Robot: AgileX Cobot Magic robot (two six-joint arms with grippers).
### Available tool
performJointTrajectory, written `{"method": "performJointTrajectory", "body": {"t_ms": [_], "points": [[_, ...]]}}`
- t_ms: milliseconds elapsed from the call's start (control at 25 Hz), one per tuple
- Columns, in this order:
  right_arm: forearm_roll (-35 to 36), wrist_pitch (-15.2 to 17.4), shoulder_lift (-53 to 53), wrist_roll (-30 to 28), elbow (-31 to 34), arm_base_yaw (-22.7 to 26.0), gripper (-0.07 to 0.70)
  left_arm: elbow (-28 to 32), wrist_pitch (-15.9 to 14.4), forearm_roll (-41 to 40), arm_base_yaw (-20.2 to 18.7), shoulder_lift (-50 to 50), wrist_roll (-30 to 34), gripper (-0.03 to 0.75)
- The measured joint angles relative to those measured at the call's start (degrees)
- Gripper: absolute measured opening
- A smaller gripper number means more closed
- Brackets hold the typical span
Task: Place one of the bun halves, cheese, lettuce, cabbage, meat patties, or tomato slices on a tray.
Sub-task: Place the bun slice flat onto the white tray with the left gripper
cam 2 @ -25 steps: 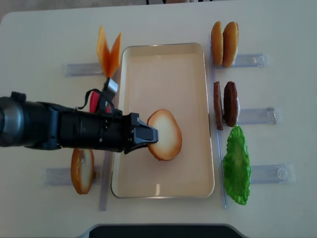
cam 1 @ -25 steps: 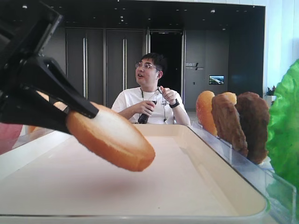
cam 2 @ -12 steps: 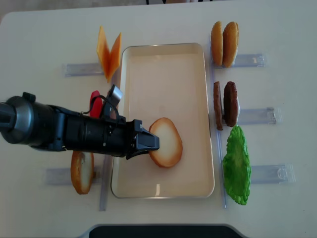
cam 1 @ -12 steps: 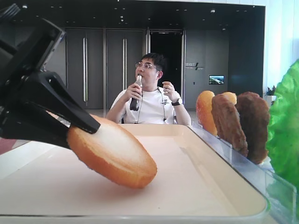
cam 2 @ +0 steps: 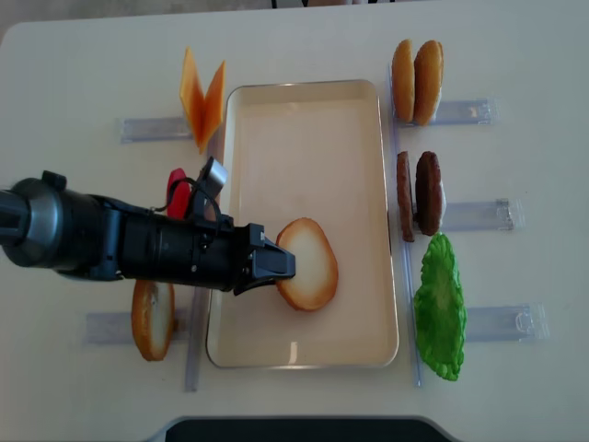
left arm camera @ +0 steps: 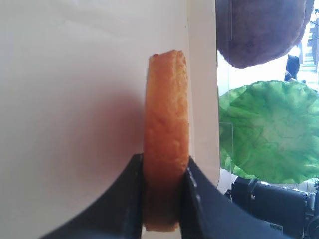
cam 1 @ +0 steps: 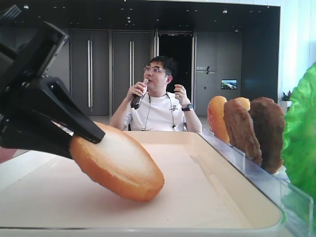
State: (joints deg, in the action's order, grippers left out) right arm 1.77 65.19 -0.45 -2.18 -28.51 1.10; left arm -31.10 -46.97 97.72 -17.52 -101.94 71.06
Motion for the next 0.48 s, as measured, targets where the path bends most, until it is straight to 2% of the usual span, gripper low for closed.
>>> {"method": "performJointTrajectory", "body": {"t_ms": [200, 360, 480], "points": [[0.0, 0.0, 0.0, 0.0, 0.0, 0.0, 0.589, 0.0, 0.3, 0.0, 0.0, 0.2, 0.0, 0.143], [0.0, 0.0, 0.0, 0.0, 0.0, 0.0, 0.589, 0.0, 2.7, 0.1, 0.0, 2.4, -0.6, 0.143], [0.0, 0.0, 0.0, 0.0, 0.0, 0.0, 0.589, 0.0, 3.0, 0.2, 0.0, 3.5, -1.2, 0.142]]}}
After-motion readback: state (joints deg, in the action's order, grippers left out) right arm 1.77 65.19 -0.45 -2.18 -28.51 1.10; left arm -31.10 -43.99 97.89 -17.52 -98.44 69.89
